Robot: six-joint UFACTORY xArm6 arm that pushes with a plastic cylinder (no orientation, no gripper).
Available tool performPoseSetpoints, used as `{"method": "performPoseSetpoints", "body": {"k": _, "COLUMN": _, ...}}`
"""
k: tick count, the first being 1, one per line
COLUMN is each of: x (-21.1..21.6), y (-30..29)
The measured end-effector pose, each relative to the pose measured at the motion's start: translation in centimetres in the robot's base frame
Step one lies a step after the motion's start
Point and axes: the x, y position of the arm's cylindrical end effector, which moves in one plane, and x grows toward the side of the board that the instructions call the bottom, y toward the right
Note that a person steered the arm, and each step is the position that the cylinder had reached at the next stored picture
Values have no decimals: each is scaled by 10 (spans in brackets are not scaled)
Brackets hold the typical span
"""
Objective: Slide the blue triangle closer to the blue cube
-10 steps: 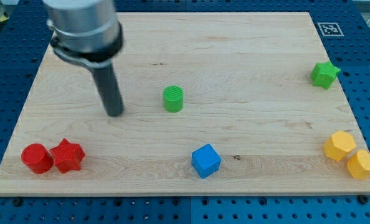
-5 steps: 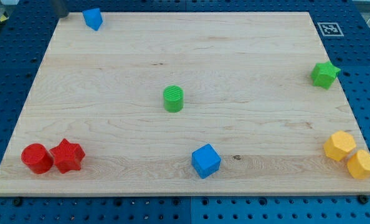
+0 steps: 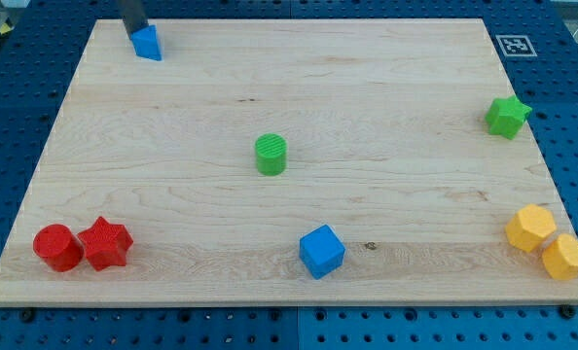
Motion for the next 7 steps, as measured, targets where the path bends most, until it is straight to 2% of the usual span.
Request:
{"method": "performPoseSetpoints", "body": {"k": 2, "x": 56, "y": 35}}
{"method": "performPoseSetpoints", "body": {"k": 4, "x": 99, "y": 148}}
{"method": "performPoseSetpoints", "body": {"k": 6, "x": 174, "y": 260}}
{"method": "performPoseSetpoints", "body": {"k": 7, "x": 188, "y": 288}}
